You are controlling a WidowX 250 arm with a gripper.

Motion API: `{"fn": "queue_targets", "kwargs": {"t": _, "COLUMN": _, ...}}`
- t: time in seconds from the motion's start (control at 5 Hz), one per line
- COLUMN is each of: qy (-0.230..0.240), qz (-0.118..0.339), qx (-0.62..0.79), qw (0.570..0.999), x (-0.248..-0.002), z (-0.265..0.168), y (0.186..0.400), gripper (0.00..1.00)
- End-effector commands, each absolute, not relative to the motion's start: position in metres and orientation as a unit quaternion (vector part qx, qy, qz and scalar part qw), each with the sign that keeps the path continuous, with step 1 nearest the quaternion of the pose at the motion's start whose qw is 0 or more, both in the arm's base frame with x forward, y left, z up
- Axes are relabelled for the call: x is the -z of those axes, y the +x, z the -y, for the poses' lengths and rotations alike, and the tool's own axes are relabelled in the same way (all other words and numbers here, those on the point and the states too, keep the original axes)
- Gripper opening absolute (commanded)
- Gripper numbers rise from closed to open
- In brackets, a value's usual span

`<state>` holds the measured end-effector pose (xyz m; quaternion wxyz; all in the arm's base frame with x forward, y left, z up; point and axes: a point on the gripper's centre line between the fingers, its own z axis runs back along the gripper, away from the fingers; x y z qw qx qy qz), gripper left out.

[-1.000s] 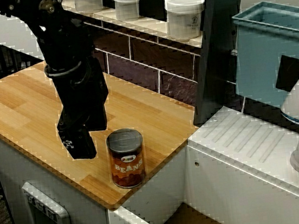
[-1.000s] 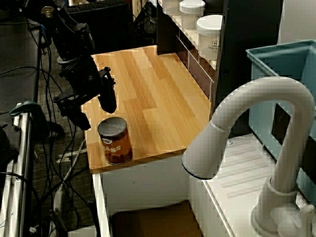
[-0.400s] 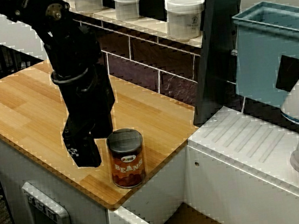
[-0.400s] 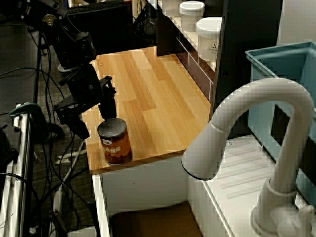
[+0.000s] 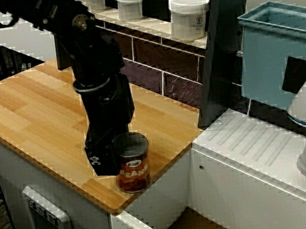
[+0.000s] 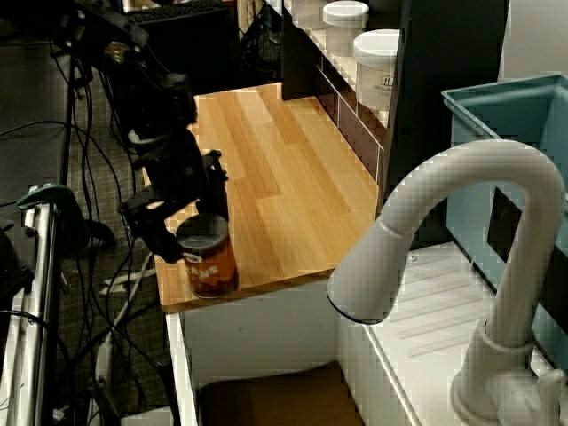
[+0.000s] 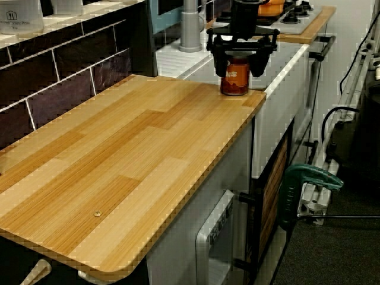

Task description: Push into sink

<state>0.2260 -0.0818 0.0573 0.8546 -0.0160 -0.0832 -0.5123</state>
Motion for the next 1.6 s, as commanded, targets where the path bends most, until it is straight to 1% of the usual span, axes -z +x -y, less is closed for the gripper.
{"fn": "queue_targets", "kwargs": {"t": 0.0, "qy": -0.03, "qz": 0.097, "qx": 0.496, "qw": 0.862, "x": -0.068, "z": 0.105, "y": 0.258, "gripper": 1.0}}
{"fn": "queue_targets", "kwargs": {"t": 0.2, "qy": -0.048, "qz": 0.095, "qx": 0.485, "qw": 0.868, "x": -0.073, "z": 0.117, "y": 0.271, "gripper": 1.0}}
{"fn": "queue_targets", "kwargs": {"t": 0.4, "qy": -0.061, "qz": 0.098, "qx": 0.485, "qw": 0.867, "x": -0.081, "z": 0.128, "y": 0.278, "gripper": 1.0}}
{"fn": "queue_targets", "kwargs": {"t": 0.6, "qy": -0.06, "qz": 0.096, "qx": 0.489, "qw": 0.865, "x": -0.08, "z": 0.133, "y": 0.278, "gripper": 1.0}}
{"fn": "queue_targets", "kwargs": {"t": 0.8, "qy": -0.042, "qz": 0.099, "qx": 0.48, "qw": 0.871, "x": -0.084, "z": 0.124, "y": 0.271, "gripper": 1.0}}
{"fn": "queue_targets", "kwargs": {"t": 1.0, "qy": -0.007, "qz": 0.105, "qx": 0.47, "qw": 0.876, "x": -0.092, "z": 0.122, "y": 0.265, "gripper": 1.0}}
{"fn": "queue_targets", "kwargs": {"t": 1.4, "qy": -0.007, "qz": 0.105, "qx": 0.47, "qw": 0.876, "x": -0.092, "z": 0.122, "y": 0.265, "gripper": 1.0}}
